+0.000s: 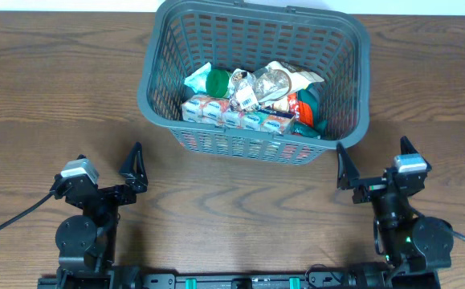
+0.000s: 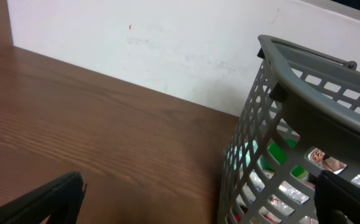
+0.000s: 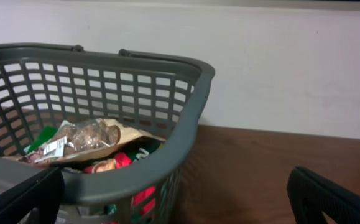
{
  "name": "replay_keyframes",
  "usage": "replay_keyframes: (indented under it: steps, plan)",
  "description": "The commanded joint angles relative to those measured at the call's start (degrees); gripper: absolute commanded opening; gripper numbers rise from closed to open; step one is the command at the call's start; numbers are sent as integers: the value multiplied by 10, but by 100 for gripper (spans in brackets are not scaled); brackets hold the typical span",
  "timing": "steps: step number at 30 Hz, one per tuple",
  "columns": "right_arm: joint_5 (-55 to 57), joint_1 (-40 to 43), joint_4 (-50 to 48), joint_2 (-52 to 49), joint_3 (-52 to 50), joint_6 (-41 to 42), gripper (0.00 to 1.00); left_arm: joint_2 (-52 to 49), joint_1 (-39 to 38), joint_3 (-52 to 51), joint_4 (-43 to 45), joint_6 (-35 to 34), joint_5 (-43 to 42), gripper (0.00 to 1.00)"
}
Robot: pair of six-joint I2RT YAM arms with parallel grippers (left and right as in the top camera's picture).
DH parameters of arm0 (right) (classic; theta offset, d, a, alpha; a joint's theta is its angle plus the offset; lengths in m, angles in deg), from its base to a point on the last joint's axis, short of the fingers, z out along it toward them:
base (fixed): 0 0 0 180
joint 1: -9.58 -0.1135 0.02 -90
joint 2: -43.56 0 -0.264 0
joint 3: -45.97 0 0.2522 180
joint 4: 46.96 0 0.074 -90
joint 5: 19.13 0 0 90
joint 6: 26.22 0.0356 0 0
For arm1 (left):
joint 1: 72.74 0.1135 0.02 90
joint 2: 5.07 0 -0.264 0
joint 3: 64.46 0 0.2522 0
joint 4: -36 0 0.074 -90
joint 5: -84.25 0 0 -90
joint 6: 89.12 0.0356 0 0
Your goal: Pack container
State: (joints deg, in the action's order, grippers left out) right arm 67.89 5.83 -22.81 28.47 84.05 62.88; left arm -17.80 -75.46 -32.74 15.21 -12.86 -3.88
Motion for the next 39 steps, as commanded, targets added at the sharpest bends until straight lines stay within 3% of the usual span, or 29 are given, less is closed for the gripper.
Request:
replay_keyframes:
  steps: [1,8,19,39]
  plan:
    - [-23,16,-2,24,-20,-24,99,5,3,-1,3,-5,0,99]
    - [-23,23,-17,64,-68,-24,99,5,3,-1,3,-5,0,99]
    - [-31,23,-120,89,-170,-22,99,5,3,-1,3,-5,0,99]
    - [-31,23,-122,148,-240,-13,99,5,3,-1,3,-5,0,99]
